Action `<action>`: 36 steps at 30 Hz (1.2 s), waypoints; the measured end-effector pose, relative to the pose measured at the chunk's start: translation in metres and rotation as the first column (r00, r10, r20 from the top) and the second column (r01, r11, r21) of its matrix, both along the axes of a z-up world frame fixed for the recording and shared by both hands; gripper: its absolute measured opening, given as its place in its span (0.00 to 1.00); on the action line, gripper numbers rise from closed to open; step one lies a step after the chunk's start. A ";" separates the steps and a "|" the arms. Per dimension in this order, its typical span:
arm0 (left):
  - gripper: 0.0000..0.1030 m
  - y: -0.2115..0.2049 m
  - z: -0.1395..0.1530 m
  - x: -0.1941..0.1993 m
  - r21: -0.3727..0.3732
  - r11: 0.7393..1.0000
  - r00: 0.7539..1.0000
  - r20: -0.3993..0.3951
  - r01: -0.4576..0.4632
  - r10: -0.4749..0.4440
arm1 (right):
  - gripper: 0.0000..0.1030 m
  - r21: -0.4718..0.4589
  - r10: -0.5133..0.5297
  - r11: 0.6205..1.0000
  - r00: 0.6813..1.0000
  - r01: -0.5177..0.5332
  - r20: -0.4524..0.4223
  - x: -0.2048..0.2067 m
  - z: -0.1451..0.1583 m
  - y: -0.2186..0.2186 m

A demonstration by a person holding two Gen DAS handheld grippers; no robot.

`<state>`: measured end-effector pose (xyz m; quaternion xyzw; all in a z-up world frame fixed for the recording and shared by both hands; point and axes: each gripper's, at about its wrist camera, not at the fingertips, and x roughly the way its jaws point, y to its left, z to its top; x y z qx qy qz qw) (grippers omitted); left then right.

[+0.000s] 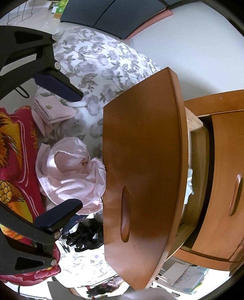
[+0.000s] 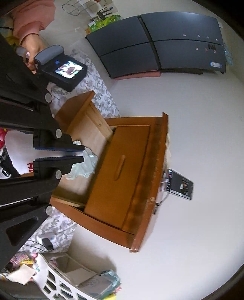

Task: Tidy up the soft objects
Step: 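Carry the white sock down toward the bed with the right tool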

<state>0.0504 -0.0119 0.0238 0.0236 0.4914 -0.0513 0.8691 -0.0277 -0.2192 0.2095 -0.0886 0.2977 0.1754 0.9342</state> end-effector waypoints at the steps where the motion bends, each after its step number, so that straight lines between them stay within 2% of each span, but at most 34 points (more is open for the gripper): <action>1: 1.00 0.001 0.000 0.000 -0.001 1.000 1.000 0.004 -0.003 0.003 | 0.05 0.005 -0.002 1.000 1.000 0.002 -0.012 0.000 -0.005 0.000; 8: 1.00 0.003 0.001 0.000 -0.008 1.000 1.000 0.007 -0.012 0.012 | 0.05 0.059 -0.056 0.996 0.993 0.062 -0.099 0.009 -0.039 -0.010; 15: 1.00 0.002 0.001 0.000 -0.004 1.000 1.000 0.008 -0.011 0.011 | 0.05 0.058 -0.072 0.995 0.981 0.084 -0.179 0.019 -0.073 -0.002; 25: 1.00 0.002 0.001 -0.001 -0.008 1.000 1.000 0.009 -0.009 0.009 | 0.05 0.058 -0.096 0.990 0.920 0.127 -0.380 0.035 -0.146 0.017; 31: 1.00 0.002 0.001 -0.001 -0.008 1.000 1.000 0.007 -0.007 0.008 | 0.05 0.093 -0.095 0.984 0.890 0.151 -0.446 0.043 -0.175 0.025; 36: 1.00 0.002 0.001 0.000 -0.013 1.000 1.000 0.005 -0.003 0.003 | 0.05 0.109 -0.087 0.982 0.880 0.155 -0.466 0.051 -0.188 0.030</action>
